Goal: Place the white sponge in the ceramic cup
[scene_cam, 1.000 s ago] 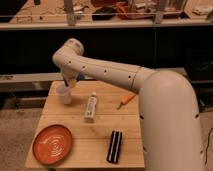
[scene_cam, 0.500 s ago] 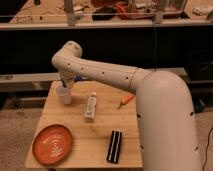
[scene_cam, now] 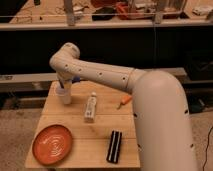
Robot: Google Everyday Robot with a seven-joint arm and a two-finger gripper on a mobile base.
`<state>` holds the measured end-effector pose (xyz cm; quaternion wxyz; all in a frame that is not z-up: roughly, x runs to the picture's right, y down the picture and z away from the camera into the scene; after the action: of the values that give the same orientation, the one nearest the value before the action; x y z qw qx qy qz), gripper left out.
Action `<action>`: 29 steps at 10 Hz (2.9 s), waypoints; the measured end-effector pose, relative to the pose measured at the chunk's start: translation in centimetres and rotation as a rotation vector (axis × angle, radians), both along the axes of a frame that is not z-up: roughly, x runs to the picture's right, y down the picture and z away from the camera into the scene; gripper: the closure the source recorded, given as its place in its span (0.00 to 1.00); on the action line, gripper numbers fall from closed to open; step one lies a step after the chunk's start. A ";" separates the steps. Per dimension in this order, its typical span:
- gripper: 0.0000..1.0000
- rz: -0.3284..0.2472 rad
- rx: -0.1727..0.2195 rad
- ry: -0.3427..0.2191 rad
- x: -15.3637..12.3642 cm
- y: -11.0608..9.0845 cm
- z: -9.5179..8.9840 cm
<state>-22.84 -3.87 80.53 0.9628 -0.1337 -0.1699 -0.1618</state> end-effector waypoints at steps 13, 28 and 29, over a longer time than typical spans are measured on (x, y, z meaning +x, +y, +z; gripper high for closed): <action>0.99 -0.016 -0.029 0.020 -1.3 1.1 0.3; 0.99 -0.031 -0.037 0.005 -2.6 2.6 0.0; 0.99 -0.034 -0.038 0.003 -2.7 2.7 0.0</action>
<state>-25.51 -1.15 80.50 0.9575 -0.1550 -0.1691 -0.1748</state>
